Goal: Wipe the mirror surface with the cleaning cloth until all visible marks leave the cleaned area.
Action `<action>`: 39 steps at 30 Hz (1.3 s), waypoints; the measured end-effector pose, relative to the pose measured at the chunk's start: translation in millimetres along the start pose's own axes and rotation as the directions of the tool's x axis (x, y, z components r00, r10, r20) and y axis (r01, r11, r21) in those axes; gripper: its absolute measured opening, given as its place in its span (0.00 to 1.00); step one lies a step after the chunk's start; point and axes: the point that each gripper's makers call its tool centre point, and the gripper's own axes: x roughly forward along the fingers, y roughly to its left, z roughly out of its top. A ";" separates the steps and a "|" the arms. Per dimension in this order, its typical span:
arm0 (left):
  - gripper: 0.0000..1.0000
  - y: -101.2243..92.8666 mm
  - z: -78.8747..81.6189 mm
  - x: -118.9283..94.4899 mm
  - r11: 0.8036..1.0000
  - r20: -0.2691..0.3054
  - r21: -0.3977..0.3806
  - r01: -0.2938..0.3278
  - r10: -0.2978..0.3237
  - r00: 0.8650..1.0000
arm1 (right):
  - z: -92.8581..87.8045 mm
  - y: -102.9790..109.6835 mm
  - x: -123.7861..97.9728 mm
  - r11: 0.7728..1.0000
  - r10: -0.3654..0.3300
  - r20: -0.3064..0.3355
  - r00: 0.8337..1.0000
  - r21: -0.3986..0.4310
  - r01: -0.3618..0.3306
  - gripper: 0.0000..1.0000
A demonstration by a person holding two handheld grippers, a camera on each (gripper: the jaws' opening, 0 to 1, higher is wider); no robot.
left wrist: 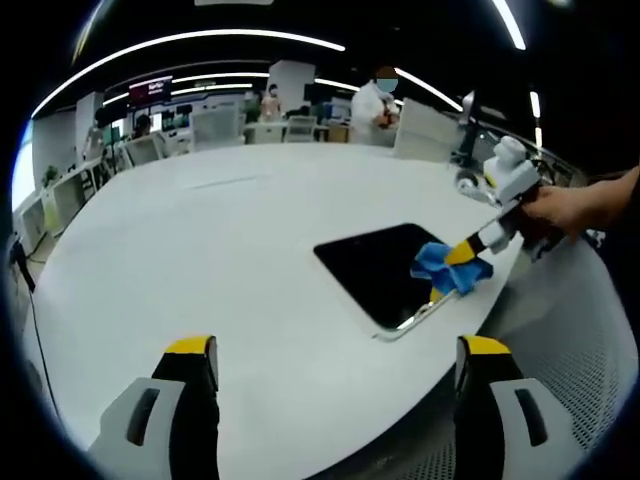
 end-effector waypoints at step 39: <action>0.98 -0.4 -1.2 0.5 1.000 -0.007 0.002 0.001 -0.001 1.000 | -23.1 5.9 -10.0 0.999 0.033 -0.056 0.998 0.045 -0.030 0.04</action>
